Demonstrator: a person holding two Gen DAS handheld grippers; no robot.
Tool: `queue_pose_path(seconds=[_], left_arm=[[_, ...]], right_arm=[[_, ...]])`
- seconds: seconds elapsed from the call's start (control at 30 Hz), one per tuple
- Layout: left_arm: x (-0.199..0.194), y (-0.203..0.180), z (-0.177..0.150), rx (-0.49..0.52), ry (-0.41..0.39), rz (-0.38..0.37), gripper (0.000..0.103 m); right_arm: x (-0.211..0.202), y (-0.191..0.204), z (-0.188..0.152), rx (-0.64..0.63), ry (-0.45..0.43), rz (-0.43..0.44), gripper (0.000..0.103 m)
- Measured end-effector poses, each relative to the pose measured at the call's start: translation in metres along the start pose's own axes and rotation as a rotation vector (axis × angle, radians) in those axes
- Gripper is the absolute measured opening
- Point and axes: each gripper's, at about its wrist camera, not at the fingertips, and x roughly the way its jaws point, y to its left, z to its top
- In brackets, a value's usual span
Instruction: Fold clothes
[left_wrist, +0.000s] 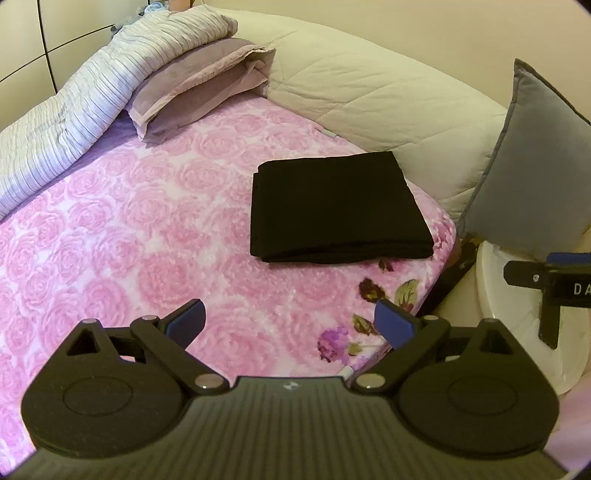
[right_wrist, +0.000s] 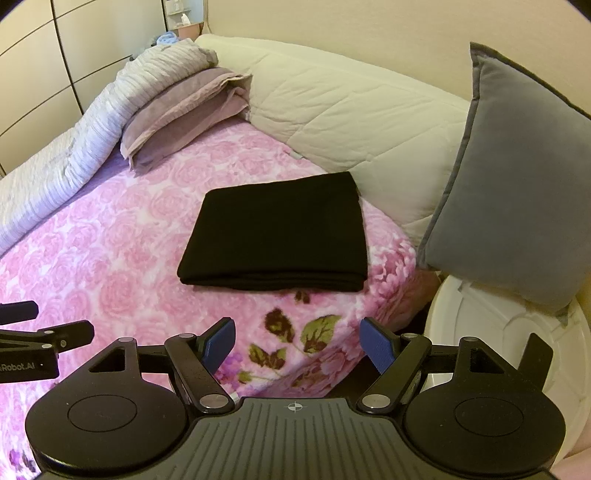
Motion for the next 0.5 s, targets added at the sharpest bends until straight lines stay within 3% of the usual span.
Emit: queue_pose_path(seconds=[0.5], left_arm=[[-0.011, 0.001, 0.001, 0.011, -0.042, -0.004, 0.098]], right_arm=[[-0.011, 0.008, 0.002, -0.01, -0.027, 0.008, 0.077]])
